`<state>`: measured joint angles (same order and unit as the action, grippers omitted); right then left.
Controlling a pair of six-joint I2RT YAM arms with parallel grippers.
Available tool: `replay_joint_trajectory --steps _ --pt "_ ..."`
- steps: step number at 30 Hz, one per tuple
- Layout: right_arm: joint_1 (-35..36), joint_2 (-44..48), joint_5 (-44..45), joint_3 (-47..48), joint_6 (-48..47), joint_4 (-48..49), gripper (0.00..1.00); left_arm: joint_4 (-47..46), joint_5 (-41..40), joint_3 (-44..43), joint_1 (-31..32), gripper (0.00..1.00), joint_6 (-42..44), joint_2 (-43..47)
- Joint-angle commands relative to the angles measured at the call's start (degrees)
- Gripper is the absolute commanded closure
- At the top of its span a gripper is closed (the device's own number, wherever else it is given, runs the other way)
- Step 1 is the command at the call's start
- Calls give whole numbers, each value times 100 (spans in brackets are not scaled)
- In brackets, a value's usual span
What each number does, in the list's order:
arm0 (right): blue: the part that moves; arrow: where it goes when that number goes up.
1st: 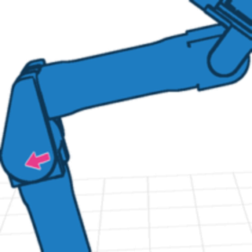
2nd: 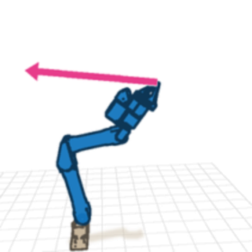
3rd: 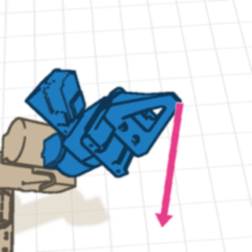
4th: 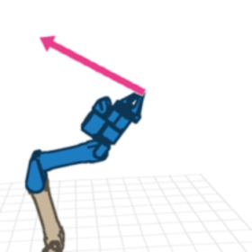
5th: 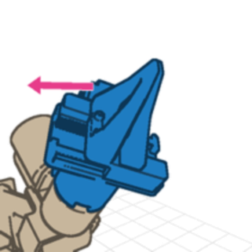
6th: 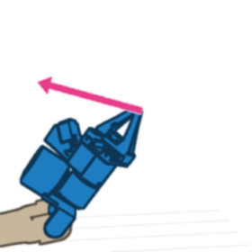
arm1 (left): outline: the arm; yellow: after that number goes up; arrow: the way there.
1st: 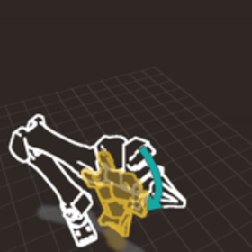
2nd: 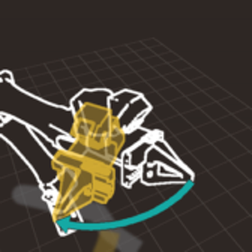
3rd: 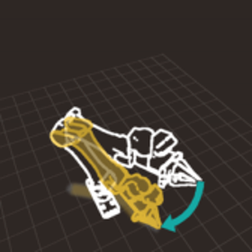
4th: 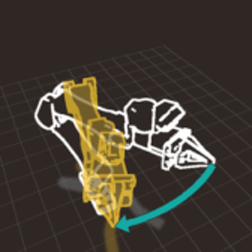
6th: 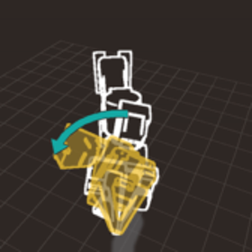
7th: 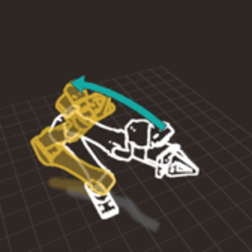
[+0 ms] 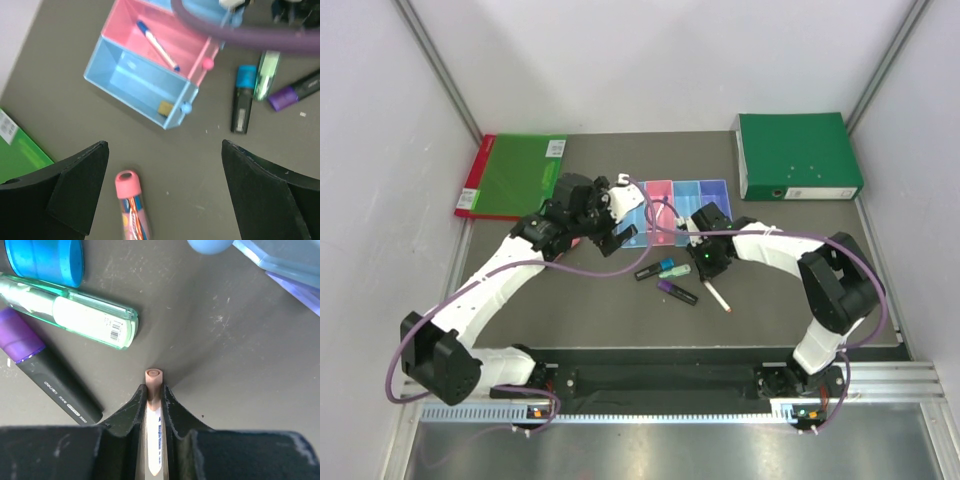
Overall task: Sort the stationery into containers
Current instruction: Pick up the pen from the center of the board, then place the pen in the storage box.
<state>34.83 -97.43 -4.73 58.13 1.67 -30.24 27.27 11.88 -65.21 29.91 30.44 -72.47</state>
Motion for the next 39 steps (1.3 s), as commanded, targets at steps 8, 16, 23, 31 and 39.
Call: replay_joint_trajectory --steps 8,16,23,31,39 --pt "138 610 271 119 -96 -359 100 7 -353 465 -925 1 -266 83" --pt "138 1112 377 970 -492 -843 100 208 -318 659 -1163 1 146 198" --pt "129 981 420 2315 -659 -738 100 490 -265 1063 -1532 1 646 198" --pt "41 -21 579 3933 -616 -211 100 832 -116 923 -2463 1 1165 -417" --pt "42 -1443 508 5250 -405 27 100 1114 640 843 -3359 1 1931 -821"
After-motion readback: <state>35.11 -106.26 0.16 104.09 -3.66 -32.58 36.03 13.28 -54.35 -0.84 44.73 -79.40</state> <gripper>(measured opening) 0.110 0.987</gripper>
